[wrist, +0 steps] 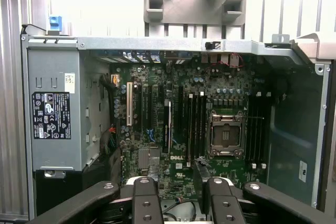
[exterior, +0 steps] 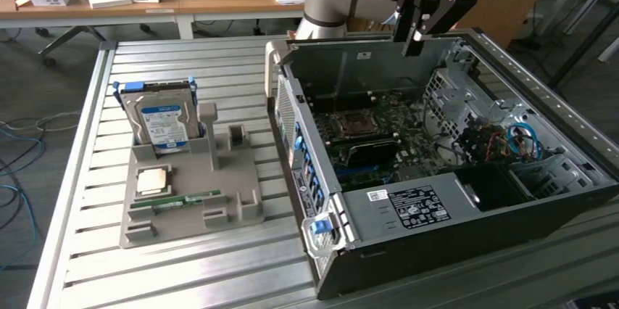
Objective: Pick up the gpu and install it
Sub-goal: 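Insert the gpu into the slot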
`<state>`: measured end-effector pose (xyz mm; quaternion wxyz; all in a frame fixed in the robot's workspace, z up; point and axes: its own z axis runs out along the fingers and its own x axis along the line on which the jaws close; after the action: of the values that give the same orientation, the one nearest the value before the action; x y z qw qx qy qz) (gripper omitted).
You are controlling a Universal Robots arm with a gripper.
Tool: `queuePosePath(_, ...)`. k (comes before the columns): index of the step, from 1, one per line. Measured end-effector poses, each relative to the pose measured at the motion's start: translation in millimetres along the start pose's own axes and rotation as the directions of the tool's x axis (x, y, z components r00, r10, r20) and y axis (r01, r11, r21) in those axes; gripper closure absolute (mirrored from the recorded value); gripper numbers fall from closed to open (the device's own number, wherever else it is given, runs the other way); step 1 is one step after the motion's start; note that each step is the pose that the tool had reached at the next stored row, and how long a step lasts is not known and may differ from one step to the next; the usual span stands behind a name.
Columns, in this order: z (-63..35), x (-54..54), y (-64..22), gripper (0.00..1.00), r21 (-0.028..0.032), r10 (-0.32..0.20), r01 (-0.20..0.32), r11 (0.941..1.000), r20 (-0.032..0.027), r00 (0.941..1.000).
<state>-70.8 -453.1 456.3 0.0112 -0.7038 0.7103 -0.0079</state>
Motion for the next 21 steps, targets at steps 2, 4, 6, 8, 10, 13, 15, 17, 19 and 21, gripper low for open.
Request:
queuePosePath(2,0.0,0.0,0.0,0.6,0.0,0.0,0.0,1.0,0.0,1.0)
queuePosePath(4,0.0,0.0,0.0,0.6,0.0001,0.0,0.0,1.0,0.0,1.0)
queuePosePath(6,0.0,0.0,0.0,0.6,0.0,0.0,0.0,1.0,0.0,1.0)
queuePosePath(8,0.0,0.0,0.0,0.6,0.0,0.0,0.0,1.0,0.0,1.0)
queuePosePath(10,0.0,0.0,0.0,0.6,0.0,0.0,0.0,1.0,0.0,1.0)
queuePosePath(13,0.0,0.0,0.0,0.6,0.0,0.0,0.0,1.0,0.0,1.0)
queuePosePath(15,0.0,0.0,0.0,0.6,0.0,0.0,0.0,1.0,0.0,1.0)
queuePosePath(17,0.0,0.0,0.0,0.6,0.0,0.0,0.0,1.0,0.0,1.0)
queuePosePath(19,0.0,0.0,0.0,0.6,0.0,0.0,0.0,1.0,0.0001,1.0)
queuePosePath(21,1.7,-0.1,0.0,0.6,0.0,0.0,0.0,1.0,-0.0002,1.0)
